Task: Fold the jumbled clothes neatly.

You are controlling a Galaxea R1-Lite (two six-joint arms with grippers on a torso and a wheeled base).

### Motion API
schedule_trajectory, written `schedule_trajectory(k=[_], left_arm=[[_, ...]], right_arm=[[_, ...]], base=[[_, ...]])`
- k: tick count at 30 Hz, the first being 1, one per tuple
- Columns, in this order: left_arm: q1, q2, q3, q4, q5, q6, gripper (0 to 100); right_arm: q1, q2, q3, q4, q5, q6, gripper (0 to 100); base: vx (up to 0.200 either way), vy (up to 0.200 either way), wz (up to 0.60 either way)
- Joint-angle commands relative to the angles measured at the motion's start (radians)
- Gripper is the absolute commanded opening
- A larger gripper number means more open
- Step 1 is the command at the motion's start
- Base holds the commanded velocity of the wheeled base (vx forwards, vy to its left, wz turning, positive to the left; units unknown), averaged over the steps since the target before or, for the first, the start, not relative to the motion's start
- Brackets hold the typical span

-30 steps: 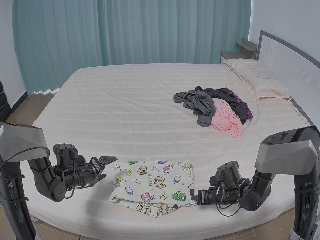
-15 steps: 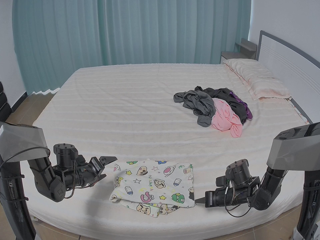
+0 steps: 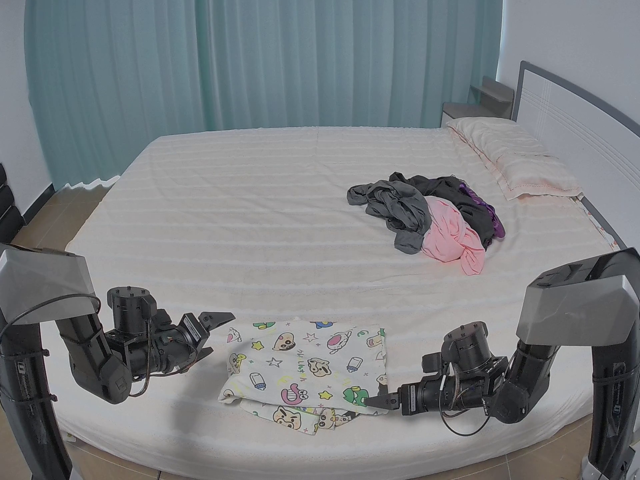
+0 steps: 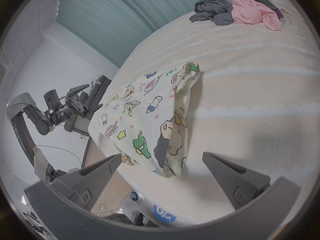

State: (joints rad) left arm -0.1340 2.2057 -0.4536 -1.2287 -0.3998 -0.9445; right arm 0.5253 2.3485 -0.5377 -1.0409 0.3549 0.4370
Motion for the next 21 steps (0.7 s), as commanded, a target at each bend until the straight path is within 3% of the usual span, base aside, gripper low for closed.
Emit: schedule_trajectory(k=[1,2,9,21], left_arm=[[-0.001,0.003,-0.004,0.0,0.001,0.0,100],[-0.001,0.003,-0.004,0.0,0.002,0.0,100],[-0.002,0.006,-0.008,0.0,0.006,0.0,100],[-0.001,0.006,-0.005,-0.002,0.01,0.0,100]], right_arm=[[0.015,0.031,-0.018,0.004,0.001,-0.012,100],[0.015,0.031,-0.021,0.012,0.001,-0.017,0],[0.013,0.046,-0.053,0.055,-0.002,-0.09,0],[-0.033,-0.069,0.041,0.062,0.016,-0.087,0]], base=[[0.0,0.0,0.0],[0.0,0.0,0.0],[0.0,0.0,0.0],[0.0,0.0,0.0]])
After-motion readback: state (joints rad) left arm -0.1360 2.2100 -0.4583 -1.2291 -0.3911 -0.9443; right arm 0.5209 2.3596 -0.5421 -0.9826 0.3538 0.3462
